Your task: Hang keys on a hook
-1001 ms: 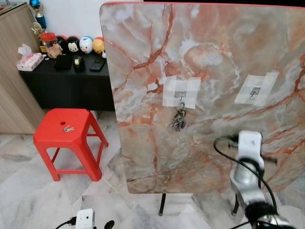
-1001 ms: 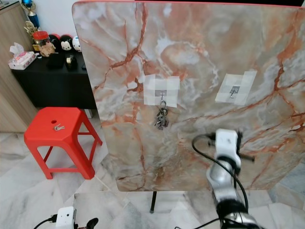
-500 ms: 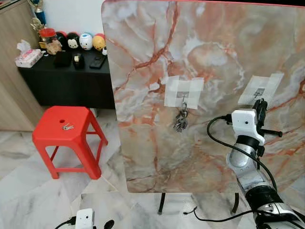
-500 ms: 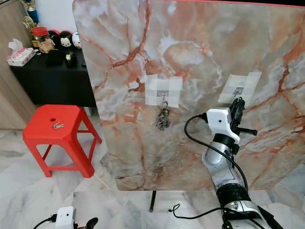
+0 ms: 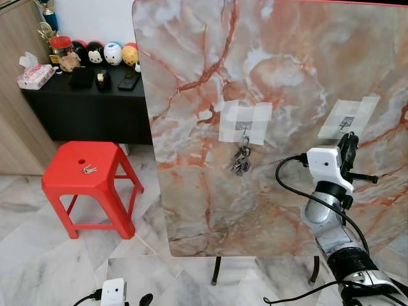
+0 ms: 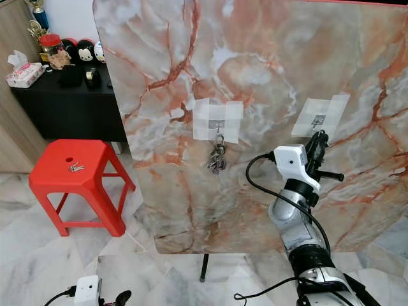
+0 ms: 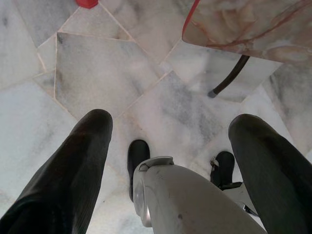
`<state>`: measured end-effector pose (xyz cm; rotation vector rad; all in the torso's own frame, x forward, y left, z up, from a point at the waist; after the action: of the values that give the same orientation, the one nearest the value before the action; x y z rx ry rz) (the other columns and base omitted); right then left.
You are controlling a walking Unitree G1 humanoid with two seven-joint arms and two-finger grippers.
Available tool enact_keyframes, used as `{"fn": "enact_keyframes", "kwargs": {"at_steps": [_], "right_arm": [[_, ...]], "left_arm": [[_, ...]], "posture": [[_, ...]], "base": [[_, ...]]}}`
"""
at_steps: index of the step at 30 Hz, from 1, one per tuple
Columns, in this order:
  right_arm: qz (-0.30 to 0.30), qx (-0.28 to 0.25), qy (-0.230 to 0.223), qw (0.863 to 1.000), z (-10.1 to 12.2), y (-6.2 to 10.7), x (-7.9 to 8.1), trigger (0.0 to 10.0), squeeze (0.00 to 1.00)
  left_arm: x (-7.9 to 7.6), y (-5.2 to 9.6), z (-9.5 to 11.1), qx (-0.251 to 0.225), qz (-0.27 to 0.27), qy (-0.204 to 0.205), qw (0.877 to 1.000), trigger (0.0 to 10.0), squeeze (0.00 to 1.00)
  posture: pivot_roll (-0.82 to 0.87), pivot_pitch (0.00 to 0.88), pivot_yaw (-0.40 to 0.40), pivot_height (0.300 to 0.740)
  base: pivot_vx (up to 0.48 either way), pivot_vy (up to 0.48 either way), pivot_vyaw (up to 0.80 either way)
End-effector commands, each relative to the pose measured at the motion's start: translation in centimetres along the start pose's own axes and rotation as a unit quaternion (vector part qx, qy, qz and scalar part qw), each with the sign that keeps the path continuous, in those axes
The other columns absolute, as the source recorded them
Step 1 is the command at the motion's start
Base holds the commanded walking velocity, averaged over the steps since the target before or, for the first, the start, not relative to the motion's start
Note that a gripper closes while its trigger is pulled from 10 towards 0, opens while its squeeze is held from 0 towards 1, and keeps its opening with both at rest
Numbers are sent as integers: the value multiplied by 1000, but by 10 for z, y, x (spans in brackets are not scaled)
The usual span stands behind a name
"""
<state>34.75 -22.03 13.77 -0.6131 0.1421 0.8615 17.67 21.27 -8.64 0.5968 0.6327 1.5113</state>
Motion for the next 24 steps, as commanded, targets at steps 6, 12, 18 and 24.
{"fn": "enact_keyframes", "kwargs": {"at_steps": [6, 12, 18, 24], "right_arm": [[7, -6, 5, 1000, 6, -6, 2, 10000, 0], [18, 5, 5, 1000, 4, -7, 5, 10000, 0], [24, 5, 3, 1000, 5, -8, 7, 10000, 0], [22, -3, 1, 1000, 8, -9, 7, 10000, 0]], "left_arm": [[-2, 0, -1, 2, 0, 3, 1000, 10000, 0], [-2, -1, 1, 0, -1, 3, 1000, 10000, 0], [-1, -1, 1, -2, 0, 4, 1000, 10000, 0], [-1, -1, 2, -4, 0, 3, 1000, 10000, 0]], "posture": [[101, 76, -55, 740], [104, 76, -56, 740], [104, 77, -56, 740], [104, 77, -56, 740]], "base": [[0, 0, 0], [0, 0, 0], [0, 0, 0], [0, 0, 0]]}}
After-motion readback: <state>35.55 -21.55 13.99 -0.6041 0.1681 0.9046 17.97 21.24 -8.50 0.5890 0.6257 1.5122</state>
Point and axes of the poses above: a point about 5 cm out from each wrist's last joint towards the gripper, its own y axis pointing back from the gripper into the wrist, its own z axis along the axis of the wrist's last joint, x = y × z, the point moved 1 cm from there along -y, pointing out of the wrist towards the gripper, and after that the axes turned 8 degrees about -y, right-handed, at the moved point
